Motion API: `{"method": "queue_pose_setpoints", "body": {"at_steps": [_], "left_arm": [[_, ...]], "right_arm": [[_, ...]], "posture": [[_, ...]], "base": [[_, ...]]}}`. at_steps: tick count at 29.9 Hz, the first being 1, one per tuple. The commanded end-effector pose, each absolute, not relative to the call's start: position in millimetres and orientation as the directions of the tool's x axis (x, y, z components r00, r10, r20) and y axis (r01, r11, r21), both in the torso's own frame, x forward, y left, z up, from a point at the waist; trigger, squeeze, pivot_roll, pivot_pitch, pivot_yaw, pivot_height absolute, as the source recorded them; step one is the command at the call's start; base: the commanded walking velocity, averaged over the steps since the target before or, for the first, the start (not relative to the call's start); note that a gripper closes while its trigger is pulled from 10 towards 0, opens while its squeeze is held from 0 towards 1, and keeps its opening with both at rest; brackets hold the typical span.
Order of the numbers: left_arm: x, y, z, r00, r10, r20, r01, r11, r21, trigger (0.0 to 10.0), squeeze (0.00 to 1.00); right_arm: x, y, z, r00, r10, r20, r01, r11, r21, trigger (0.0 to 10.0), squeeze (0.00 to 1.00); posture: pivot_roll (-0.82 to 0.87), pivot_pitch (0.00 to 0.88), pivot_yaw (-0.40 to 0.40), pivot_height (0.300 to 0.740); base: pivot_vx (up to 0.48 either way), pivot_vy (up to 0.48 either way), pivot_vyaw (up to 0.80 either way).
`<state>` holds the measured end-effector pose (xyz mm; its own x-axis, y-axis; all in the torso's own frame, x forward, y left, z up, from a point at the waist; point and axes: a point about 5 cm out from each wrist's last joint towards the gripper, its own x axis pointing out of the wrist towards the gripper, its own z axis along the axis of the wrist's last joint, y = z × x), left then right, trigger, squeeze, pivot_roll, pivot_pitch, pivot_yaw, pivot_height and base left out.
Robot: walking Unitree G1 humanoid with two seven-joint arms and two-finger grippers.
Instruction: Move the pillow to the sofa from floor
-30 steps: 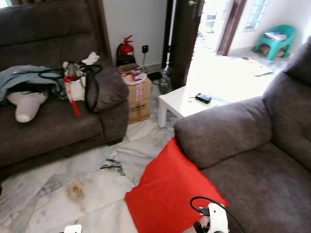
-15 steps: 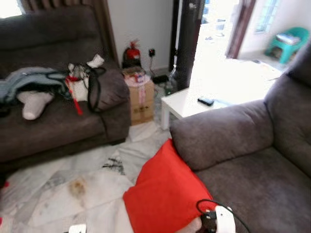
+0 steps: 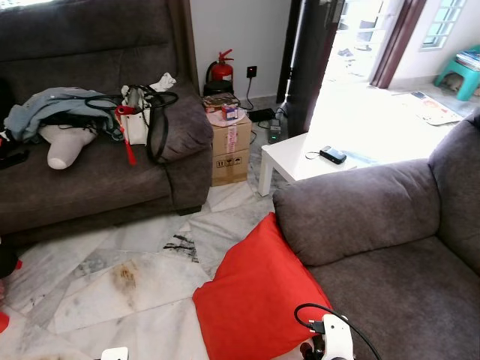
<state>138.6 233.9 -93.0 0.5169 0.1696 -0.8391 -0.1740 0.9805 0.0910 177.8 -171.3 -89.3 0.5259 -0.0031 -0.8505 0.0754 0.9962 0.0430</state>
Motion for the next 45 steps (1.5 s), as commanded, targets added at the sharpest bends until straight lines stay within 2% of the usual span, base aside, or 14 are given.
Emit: {"method": "queue_pose_setpoints", "body": {"at_steps": [1,18,22,33,45], "left_arm": [[136.3,236.2,-93.2,0.512,0.183,-0.839,-0.193,0.977,0.096,10.0,0.0],[136.3,236.5,-93.2,0.513,0.18,-0.839,-0.196,0.977,0.09,10.0,0.0],[136.3,236.4,-93.2,0.513,0.18,-0.839,-0.197,0.976,0.089,10.0,0.0],[136.4,236.2,-93.2,0.514,0.178,-0.839,-0.196,0.977,0.088,10.0,0.0],[136.4,235.9,-93.2,0.515,0.177,-0.839,-0.195,0.977,0.086,10.0,0.0]], "right_arm": [[178.7,-172.5,-88.8,0.529,-0.009,-0.848,0.087,0.995,0.044,10.0,0.0],[177.9,-173.0,-89.2,0.521,-0.027,-0.853,0.096,0.995,0.028,10.0,0.0],[177.8,-172.7,-89.3,0.52,-0.022,-0.854,0.097,0.995,0.033,10.0,0.0],[178.8,-172.6,-88.7,0.533,-0.022,-0.846,0.102,0.994,0.039,10.0,0.0],[178.3,-172.6,-89.0,0.525,-0.014,-0.851,0.089,0.995,0.039,10.0,0.0]], "posture": [[0.0,0.0,-0.028,0.74],[0.0,0.0,-0.025,0.74],[0.0,0.0,-0.025,0.74],[0.0,0.0,-0.025,0.74],[0.0,0.0,-0.025,0.74]], "base": [[0.0,0.0,0.0],[0.0,0.0,0.0],[0.0,0.0,-0.74],[0.0,0.0,0.0],[0.244,0.0,-0.23]]}}
